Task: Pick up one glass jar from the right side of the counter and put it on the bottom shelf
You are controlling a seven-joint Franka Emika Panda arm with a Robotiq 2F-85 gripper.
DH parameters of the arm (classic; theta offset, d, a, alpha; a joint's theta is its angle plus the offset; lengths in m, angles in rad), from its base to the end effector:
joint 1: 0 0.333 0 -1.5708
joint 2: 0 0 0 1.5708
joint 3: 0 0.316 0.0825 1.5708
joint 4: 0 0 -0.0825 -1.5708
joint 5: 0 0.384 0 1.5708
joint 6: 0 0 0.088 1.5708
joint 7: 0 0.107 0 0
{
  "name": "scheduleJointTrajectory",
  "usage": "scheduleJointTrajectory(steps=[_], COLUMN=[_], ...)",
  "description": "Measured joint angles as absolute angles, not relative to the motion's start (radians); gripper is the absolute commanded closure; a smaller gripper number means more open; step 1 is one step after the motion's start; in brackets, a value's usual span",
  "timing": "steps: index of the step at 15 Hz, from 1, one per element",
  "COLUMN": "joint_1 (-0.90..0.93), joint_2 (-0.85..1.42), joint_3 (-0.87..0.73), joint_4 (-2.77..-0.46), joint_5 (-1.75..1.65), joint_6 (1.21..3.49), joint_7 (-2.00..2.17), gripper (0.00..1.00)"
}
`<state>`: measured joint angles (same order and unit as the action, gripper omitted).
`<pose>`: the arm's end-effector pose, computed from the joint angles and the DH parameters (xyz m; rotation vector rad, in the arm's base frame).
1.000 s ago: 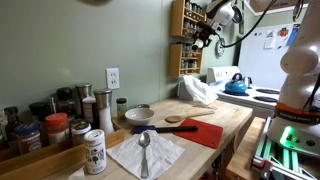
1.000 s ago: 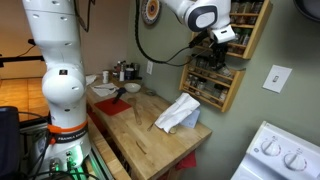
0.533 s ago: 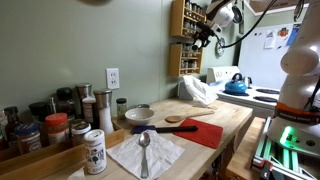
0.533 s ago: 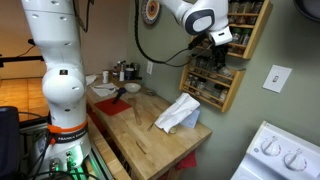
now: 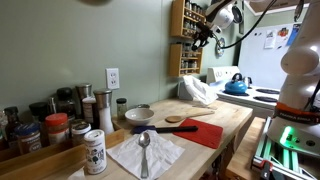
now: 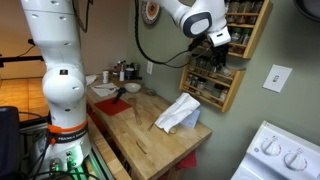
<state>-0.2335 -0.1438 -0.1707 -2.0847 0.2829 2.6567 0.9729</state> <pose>0.5108 -0.2322 0.5701 -1.8182 1.8469 -0.8291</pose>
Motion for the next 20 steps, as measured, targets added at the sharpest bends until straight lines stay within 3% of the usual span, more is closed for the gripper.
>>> scheduleJointTrajectory(steps=[2, 5, 6, 7, 8, 17, 19, 20], joint_1=[-0.233, -0.234, -0.235, -0.236, -0.236, -0.237, -0.237, -0.236], joint_2=[-0.146, -0.158, -0.161, -0.161, -0.16, -0.152, -0.146, -0.143], joint_3=[-0.169, -0.17, -0.172, -0.175, -0.177, -0.183, -0.183, -0.183], joint_4=[-2.089, -2.092, -2.092, -2.091, -2.091, -2.098, -2.1, -2.1], joint_5=[0.283, 0.287, 0.288, 0.289, 0.291, 0.291, 0.291, 0.291], joint_6=[2.667, 2.679, 2.686, 2.693, 2.703, 2.715, 2.715, 2.715], joint_7=[0.98, 0.989, 0.998, 1.005, 1.009, 1.011, 1.005, 1.0], gripper=[0.77, 1.0, 1.0, 0.94, 0.78, 0.13, 0.01, 0.0])
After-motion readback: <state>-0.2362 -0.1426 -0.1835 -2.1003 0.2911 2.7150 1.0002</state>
